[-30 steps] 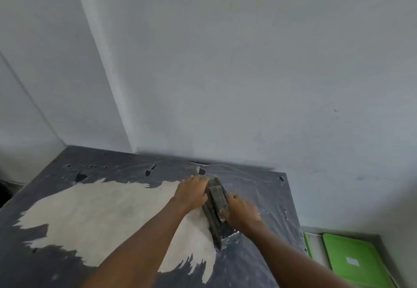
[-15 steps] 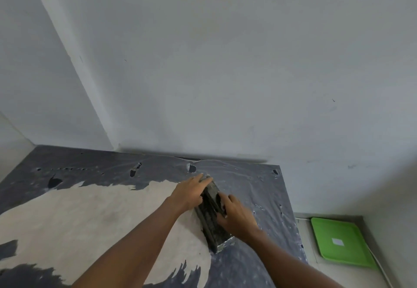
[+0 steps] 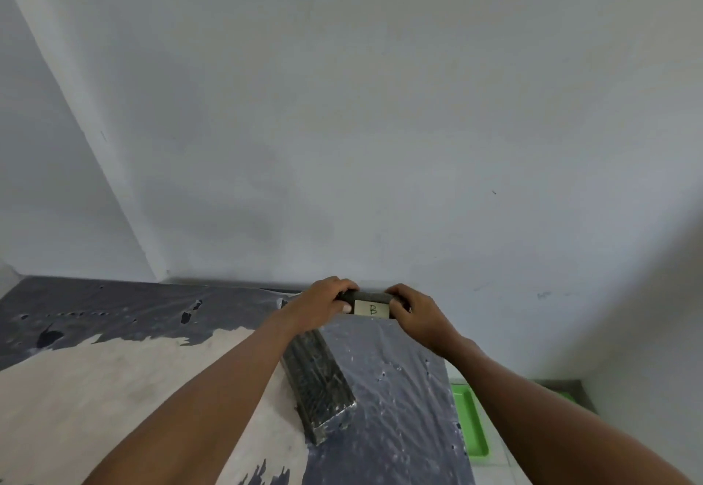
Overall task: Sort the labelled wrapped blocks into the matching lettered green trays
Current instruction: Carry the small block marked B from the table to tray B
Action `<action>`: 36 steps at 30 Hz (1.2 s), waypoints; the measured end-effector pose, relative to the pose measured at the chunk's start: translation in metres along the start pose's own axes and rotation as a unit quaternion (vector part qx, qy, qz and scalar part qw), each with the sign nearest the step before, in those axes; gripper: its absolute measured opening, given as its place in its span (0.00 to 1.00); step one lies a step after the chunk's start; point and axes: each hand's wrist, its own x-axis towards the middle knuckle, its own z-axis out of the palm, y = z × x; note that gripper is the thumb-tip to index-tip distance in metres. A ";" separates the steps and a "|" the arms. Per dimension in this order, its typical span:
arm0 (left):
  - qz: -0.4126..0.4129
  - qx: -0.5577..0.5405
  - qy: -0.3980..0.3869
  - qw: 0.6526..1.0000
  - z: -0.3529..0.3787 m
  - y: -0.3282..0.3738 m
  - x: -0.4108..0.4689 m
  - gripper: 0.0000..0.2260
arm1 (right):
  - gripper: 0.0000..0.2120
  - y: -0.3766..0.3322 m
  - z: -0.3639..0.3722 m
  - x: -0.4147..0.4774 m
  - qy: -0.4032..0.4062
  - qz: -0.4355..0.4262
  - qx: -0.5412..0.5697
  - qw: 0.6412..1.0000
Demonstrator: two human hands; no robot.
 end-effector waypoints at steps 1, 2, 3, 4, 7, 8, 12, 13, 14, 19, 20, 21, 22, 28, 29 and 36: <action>-0.006 0.000 -0.002 1.000 0.000 0.004 0.003 0.14 | 0.11 0.003 -0.006 -0.001 0.007 -0.010 -0.018 1.000; -0.010 0.000 -0.002 1.000 -0.001 0.007 0.006 0.14 | 0.14 0.006 -0.012 -0.002 0.015 -0.021 -0.045 0.999; -0.013 0.002 -0.001 1.000 -0.001 0.011 0.008 0.14 | 0.18 0.009 -0.017 -0.002 0.023 -0.035 -0.079 0.996; -0.016 0.004 0.000 1.000 -0.002 0.015 0.010 0.14 | 0.22 0.012 -0.021 -0.002 0.028 -0.053 -0.118 0.991; -0.027 0.002 0.000 1.000 -0.004 0.025 0.014 0.15 | 0.29 0.017 -0.029 -0.003 0.022 -0.135 -0.227 0.964; -0.030 0.001 -0.001 1.000 -0.004 0.028 0.015 0.15 | 0.30 0.018 -0.030 -0.004 0.016 -0.157 -0.258 0.953; -0.033 -0.023 -0.023 0.999 -0.002 0.033 0.017 0.16 | 0.27 0.023 -0.028 -0.006 0.036 -0.195 -0.307 0.931; -0.032 -0.033 -0.027 0.999 -0.001 0.033 0.017 0.17 | 0.24 0.023 -0.027 -0.006 0.047 -0.197 -0.303 0.931; -0.032 -0.038 -0.027 0.998 0.000 0.033 0.016 0.18 | 0.22 0.022 -0.027 -0.007 0.054 -0.196 -0.296 0.933; 0.002 -0.008 -0.009 1.000 0.005 0.028 0.012 0.29 | 0.20 0.023 -0.023 -0.009 0.057 -0.161 -0.267 0.948; 0.018 0.006 0.001 1.000 0.008 0.027 0.011 0.28 | 0.21 0.023 -0.021 -0.009 0.055 -0.154 -0.266 0.950; 0.035 0.012 0.019 0.999 0.011 0.026 0.011 0.26 | 0.21 0.022 -0.018 -0.009 0.053 -0.149 -0.267 0.951; 0.049 0.012 0.040 0.998 0.014 0.024 0.011 0.23 | 0.21 0.022 -0.015 -0.009 0.051 -0.144 -0.268 0.951; 0.080 -0.030 0.059 0.995 0.033 0.021 0.010 0.20 | 0.21 0.025 -0.004 -0.022 0.068 -0.106 -0.276 0.953; 0.084 -0.036 0.055 0.994 0.037 0.022 0.010 0.20 | 0.20 0.026 -0.004 -0.026 0.070 -0.103 -0.278 0.952; 0.090 -0.034 0.031 0.995 0.070 0.047 0.017 0.21 | 0.19 0.046 -0.027 -0.059 0.072 -0.100 -0.287 0.950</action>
